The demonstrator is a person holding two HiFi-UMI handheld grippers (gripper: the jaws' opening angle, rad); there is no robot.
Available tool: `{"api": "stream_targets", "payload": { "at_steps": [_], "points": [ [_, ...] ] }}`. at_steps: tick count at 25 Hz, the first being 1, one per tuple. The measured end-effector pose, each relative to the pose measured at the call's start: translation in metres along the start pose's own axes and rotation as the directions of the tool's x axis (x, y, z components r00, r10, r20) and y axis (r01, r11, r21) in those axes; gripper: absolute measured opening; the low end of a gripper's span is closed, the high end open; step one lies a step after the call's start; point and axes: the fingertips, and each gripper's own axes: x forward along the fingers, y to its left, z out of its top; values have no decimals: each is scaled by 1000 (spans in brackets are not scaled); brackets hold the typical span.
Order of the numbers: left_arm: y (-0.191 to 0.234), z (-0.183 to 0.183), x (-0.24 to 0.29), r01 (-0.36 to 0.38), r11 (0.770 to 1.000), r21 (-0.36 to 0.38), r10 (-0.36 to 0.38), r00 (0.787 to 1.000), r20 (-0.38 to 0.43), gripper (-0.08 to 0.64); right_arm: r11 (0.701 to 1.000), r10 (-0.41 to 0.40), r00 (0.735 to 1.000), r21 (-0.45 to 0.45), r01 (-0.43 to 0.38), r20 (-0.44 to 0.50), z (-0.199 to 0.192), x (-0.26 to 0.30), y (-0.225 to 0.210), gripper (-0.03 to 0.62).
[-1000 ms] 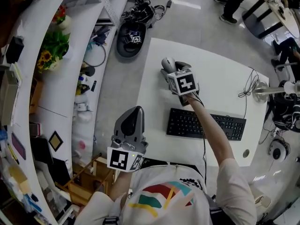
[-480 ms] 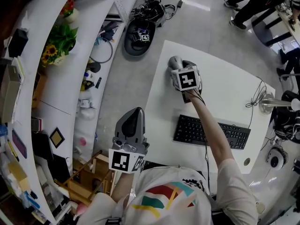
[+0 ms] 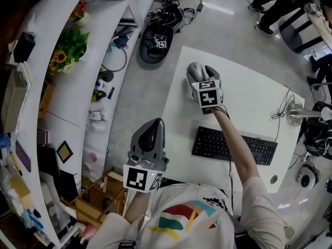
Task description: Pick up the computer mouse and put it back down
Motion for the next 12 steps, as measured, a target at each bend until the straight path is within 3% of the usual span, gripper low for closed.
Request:
{"api": "stream_targets", "payload": {
  "at_steps": [3,7,12],
  "points": [
    [-4,2,-7,-3,1000,4,3,1000,6,44,1000,10,1000,13,-11,26,8,-17,0,302],
    [-10,8,-17,-8,1000,9,8,1000,19,44,989,41,994,139,-55,103,28,-53,-2,302],
    [-33,19,-19,26,999,21,-27,998,56,44,954,175,955,197,-224,239,53,-134,3,301]
  ]
}}
